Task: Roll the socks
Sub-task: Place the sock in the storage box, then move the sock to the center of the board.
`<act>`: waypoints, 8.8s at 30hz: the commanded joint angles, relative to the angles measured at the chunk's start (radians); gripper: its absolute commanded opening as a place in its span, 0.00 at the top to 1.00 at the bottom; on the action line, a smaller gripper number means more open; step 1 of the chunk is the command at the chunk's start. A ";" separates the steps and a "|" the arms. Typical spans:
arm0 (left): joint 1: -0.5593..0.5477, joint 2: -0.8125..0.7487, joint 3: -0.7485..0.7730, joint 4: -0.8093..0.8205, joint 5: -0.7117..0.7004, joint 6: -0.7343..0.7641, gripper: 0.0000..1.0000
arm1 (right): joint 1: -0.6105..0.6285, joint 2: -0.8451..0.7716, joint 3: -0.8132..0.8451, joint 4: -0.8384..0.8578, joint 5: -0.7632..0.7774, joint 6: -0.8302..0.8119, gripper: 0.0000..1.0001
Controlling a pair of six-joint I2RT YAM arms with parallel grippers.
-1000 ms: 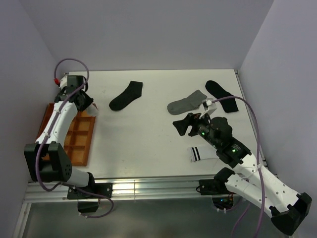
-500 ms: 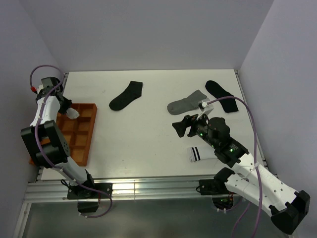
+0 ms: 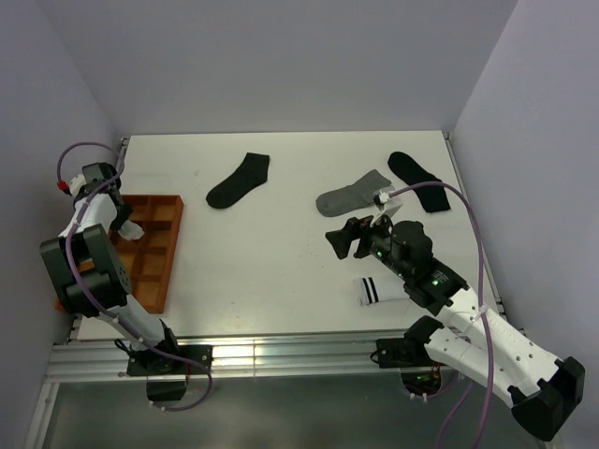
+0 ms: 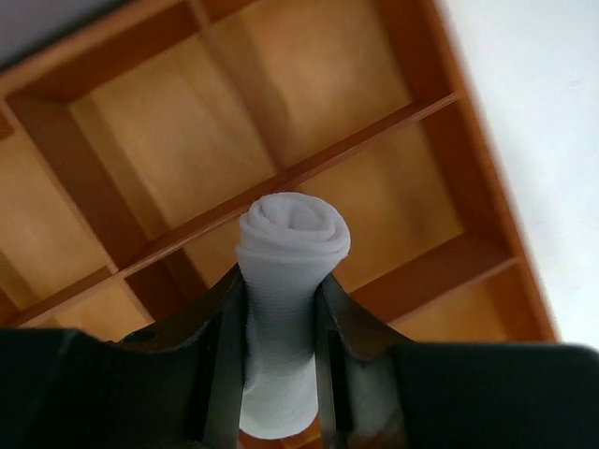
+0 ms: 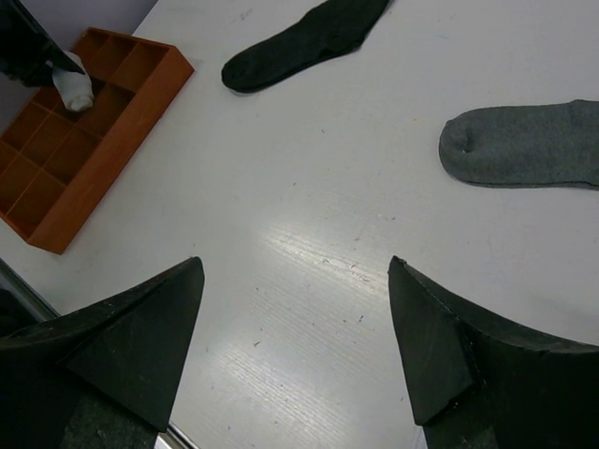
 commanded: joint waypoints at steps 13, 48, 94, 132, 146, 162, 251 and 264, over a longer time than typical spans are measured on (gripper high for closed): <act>0.003 -0.072 -0.082 0.063 -0.136 0.020 1.00 | 0.005 -0.020 -0.024 0.051 -0.011 -0.028 0.14; -0.063 -0.031 -0.139 0.101 -0.118 0.035 1.00 | 0.003 -0.031 -0.051 0.087 -0.042 -0.031 0.14; 0.006 0.206 0.010 -0.137 0.132 0.029 0.59 | 0.005 0.046 0.012 0.008 -0.066 -0.028 0.17; 0.006 -0.024 -0.056 -0.131 0.194 -0.057 0.64 | 0.005 0.155 0.190 -0.155 -0.082 0.018 0.21; 0.006 0.108 -0.075 -0.146 0.230 -0.049 0.69 | 0.005 0.167 0.177 -0.147 -0.051 0.038 0.21; 0.007 -0.459 -0.045 -0.121 0.364 -0.003 0.36 | -0.001 0.137 0.178 -0.385 0.391 0.292 0.06; -0.246 -0.917 -0.430 0.018 0.632 0.154 0.05 | 0.462 0.792 0.322 -0.123 0.129 -0.137 0.57; -0.246 -0.917 -0.429 0.014 0.620 0.154 0.05 | 0.473 1.054 0.452 -0.083 0.040 -0.130 0.66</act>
